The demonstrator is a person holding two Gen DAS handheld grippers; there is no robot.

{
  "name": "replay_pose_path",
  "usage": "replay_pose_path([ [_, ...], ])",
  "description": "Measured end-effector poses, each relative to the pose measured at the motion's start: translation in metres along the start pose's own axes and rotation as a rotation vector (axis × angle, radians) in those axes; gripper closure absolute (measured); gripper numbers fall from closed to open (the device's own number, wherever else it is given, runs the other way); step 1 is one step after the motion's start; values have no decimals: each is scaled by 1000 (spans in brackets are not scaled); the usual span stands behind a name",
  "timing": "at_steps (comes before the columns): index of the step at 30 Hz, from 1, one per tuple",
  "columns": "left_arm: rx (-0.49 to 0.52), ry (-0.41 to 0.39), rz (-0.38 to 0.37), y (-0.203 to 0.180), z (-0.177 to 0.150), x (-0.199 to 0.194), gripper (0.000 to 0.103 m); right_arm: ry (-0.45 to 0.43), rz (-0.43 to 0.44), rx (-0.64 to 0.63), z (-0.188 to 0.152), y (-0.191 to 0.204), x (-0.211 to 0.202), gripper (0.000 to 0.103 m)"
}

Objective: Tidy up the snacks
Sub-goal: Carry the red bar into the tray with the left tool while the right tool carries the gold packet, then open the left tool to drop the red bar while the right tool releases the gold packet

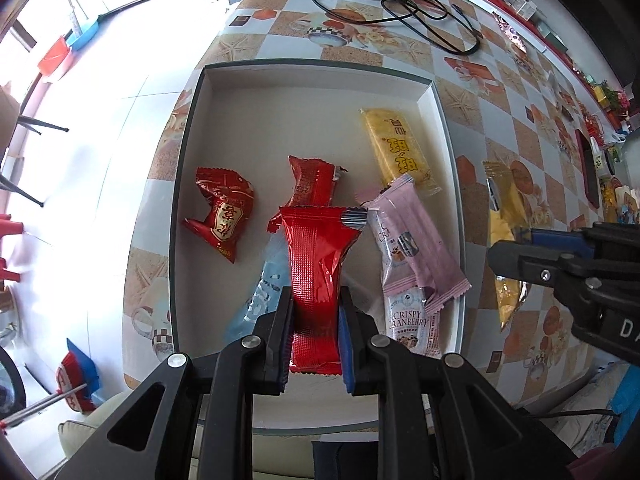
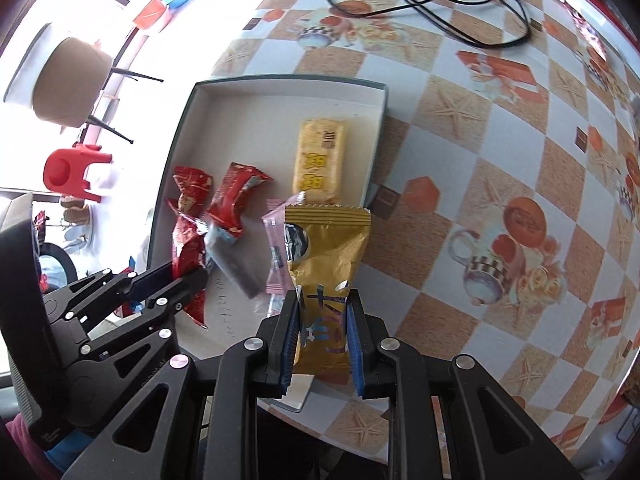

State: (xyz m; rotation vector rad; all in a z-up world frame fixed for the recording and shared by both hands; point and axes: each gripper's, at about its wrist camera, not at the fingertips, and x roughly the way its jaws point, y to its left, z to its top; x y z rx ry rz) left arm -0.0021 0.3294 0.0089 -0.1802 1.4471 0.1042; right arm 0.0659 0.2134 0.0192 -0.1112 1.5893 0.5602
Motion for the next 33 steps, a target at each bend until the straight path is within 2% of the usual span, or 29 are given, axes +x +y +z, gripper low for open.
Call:
replay_pose_path([
  [11,-14,26,-3,12,-6,8,81,32,8,-60,4,31,15,79],
  [30,-8,71,1,12,-8,24,81,78,-1,-60,14,43,42,79],
  [32,-4,70,-6,11,-8,25,80,89,4,-58,17,45,47,79],
  [33,-4,64,-2,10,-8,25,75,94,5,-57,18,45,49,79],
])
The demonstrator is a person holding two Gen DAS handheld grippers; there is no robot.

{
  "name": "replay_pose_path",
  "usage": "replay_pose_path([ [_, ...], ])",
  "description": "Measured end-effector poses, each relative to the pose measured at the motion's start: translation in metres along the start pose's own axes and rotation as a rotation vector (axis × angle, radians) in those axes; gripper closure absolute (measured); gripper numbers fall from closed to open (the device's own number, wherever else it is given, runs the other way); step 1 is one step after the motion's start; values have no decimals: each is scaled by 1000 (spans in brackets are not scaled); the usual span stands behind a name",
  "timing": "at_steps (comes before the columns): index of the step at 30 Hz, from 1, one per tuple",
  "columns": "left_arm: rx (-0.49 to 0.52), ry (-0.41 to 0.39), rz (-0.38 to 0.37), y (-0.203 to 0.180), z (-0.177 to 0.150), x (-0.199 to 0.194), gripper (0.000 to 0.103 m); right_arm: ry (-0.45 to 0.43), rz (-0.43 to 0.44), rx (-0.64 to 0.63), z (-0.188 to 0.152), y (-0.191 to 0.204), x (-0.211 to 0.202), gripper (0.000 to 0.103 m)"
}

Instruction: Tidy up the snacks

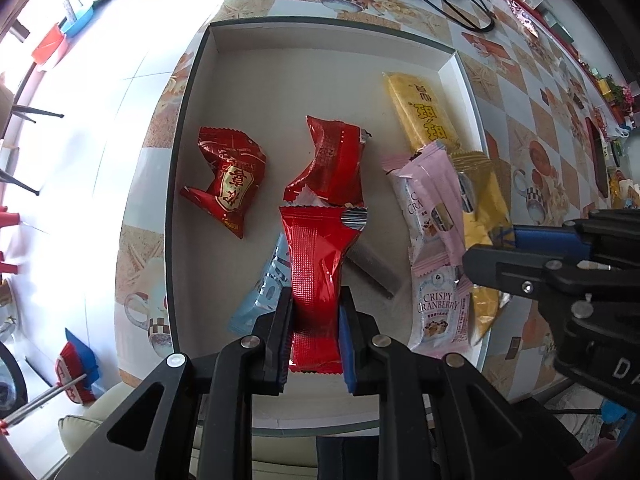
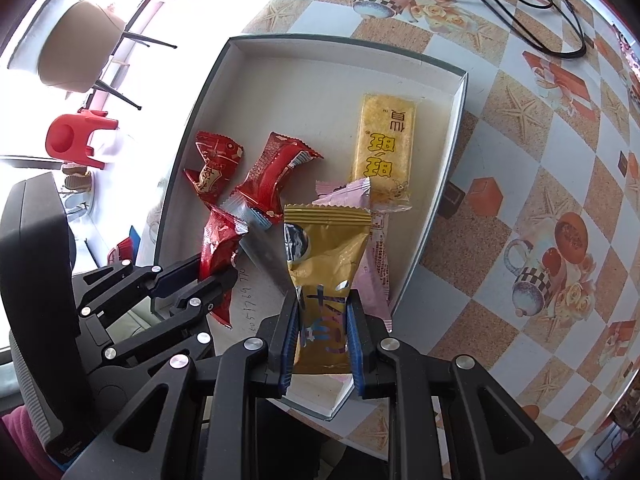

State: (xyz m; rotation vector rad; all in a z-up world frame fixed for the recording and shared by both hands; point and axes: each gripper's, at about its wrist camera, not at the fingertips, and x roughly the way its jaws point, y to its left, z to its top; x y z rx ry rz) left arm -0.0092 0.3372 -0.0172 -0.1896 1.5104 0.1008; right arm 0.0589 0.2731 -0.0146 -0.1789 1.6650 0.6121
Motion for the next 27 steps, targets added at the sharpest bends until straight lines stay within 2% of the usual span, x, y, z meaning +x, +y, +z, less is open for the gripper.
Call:
replay_pose_path([
  [1,-1,-4,9,-1,0,-1,69,7,0,1,1,1,2,79],
  [3,-10,-18,23,-1,1,-3,34,18,1,2,4,2,5,79],
  [4,-13,-27,28,0,2,-5,27,20,0,1,4,3,5,74],
  [5,-13,-36,32,-1,2,-6,23,19,-5,-2,4,4,5,57],
  [7,-6,-36,54,-2,6,-8,22,3,-24,-7,6,6,4,29],
  [13,-5,-32,166,-1,13,-8,11,-25,-73,-8,8,8,-5,26],
  [14,-2,-36,188,-1,13,-8,11,-27,-81,-10,7,7,-5,14],
  [16,-10,-32,186,1,15,-10,11,-43,-95,-9,5,7,-6,0],
  [21,-42,13,162,12,17,-8,11,-68,-145,-20,3,10,-8,0],
  [27,-30,21,169,12,15,-7,11,-96,-211,-55,-1,6,-13,0],
])
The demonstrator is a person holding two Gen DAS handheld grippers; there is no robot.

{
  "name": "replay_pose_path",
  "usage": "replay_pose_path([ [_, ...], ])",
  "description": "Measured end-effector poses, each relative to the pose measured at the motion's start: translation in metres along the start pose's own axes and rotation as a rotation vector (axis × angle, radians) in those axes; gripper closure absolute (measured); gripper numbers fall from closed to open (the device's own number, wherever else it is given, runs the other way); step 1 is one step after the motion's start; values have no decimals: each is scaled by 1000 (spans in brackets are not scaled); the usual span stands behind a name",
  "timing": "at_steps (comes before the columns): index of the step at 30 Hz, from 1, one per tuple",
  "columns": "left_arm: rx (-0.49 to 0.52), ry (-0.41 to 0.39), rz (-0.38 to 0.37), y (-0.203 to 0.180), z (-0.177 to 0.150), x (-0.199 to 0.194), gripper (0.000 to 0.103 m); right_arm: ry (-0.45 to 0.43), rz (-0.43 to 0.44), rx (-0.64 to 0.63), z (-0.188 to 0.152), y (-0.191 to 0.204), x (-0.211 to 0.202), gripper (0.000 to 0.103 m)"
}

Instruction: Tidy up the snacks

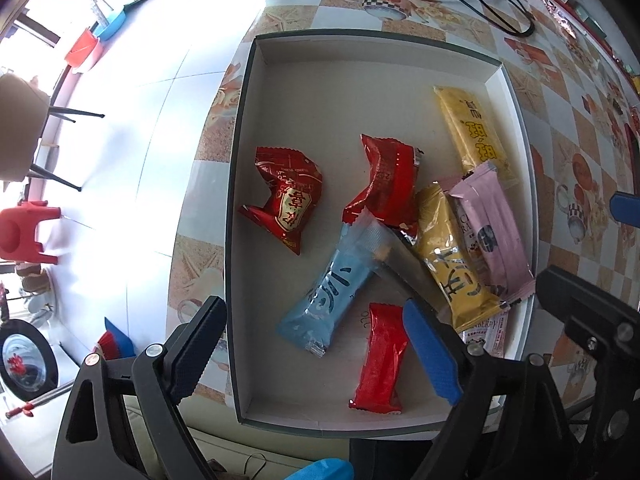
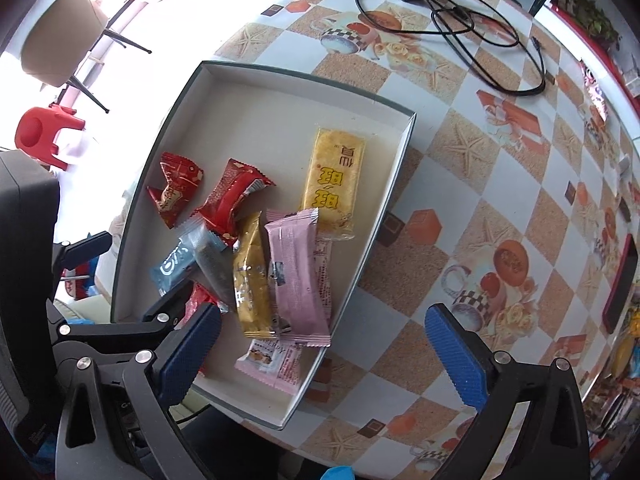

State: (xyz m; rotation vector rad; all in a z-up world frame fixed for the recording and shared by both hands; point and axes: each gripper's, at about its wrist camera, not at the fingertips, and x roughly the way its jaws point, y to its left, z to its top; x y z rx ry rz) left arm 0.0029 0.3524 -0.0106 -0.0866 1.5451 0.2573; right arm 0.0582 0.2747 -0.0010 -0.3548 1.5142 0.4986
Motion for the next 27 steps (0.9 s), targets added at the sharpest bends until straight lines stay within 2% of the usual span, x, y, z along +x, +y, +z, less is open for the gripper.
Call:
replay_pose_path([
  [11,3,8,1,-5,1,-2,11,-4,-33,-27,1,3,-1,1],
  [27,9,17,-3,-4,1,-2,11,-2,-34,-26,0,3,-1,0],
])
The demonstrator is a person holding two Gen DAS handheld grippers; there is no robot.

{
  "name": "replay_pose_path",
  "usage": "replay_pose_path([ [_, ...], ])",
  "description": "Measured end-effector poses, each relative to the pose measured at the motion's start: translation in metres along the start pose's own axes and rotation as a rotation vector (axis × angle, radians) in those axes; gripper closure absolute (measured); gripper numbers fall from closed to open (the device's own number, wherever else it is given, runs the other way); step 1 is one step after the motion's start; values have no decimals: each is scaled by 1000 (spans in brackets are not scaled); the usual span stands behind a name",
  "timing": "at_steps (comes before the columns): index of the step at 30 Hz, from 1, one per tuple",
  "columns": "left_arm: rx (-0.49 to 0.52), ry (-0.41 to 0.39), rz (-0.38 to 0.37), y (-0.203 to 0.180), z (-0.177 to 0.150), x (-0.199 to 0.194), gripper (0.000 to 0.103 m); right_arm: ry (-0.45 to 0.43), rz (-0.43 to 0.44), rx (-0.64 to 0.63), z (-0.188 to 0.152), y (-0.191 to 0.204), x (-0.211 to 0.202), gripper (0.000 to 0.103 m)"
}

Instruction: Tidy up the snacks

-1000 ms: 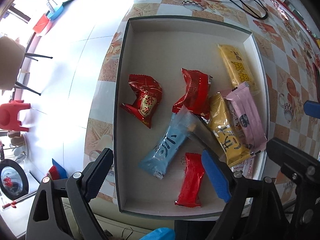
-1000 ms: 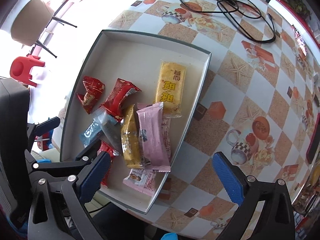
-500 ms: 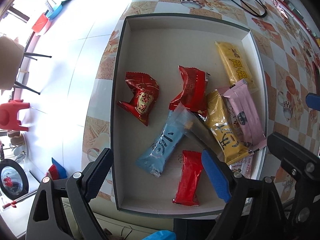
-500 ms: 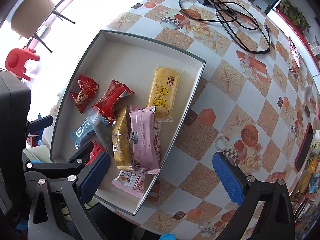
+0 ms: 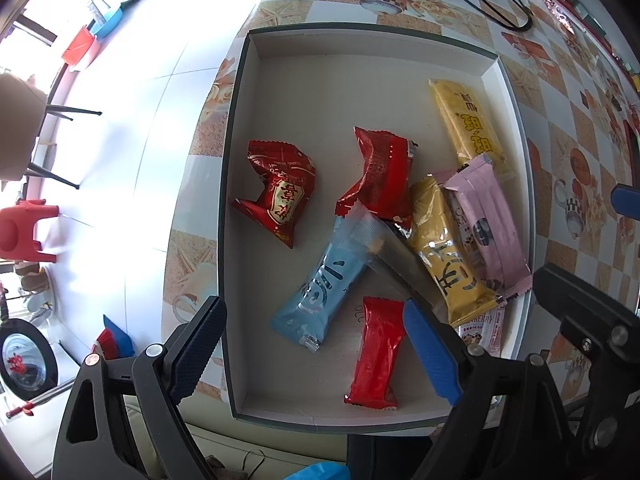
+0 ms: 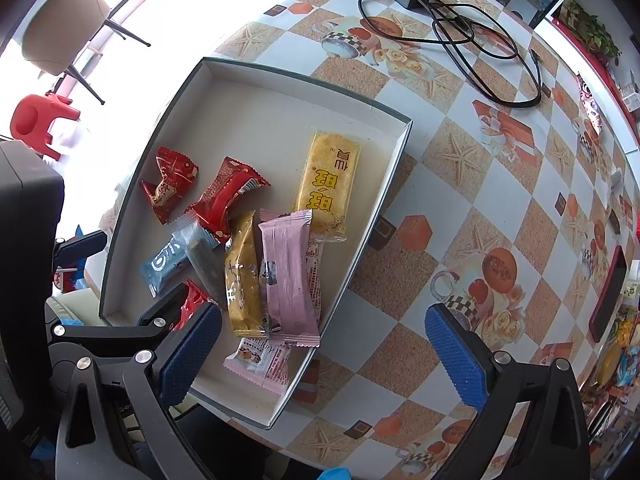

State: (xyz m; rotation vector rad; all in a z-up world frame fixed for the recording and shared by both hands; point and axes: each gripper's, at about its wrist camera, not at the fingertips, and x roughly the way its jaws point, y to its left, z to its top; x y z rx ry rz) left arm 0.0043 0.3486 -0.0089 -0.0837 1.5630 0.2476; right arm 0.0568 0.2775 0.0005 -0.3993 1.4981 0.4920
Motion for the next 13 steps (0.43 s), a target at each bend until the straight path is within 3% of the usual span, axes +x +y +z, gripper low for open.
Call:
replay_pose_path([
  [7,0,-6,17,1,0,2,11,1,-1,2,0,1,0,0],
  [13,20,-65,9,-2,-2,-8,11,2,0,0,-1,2,-1,0],
])
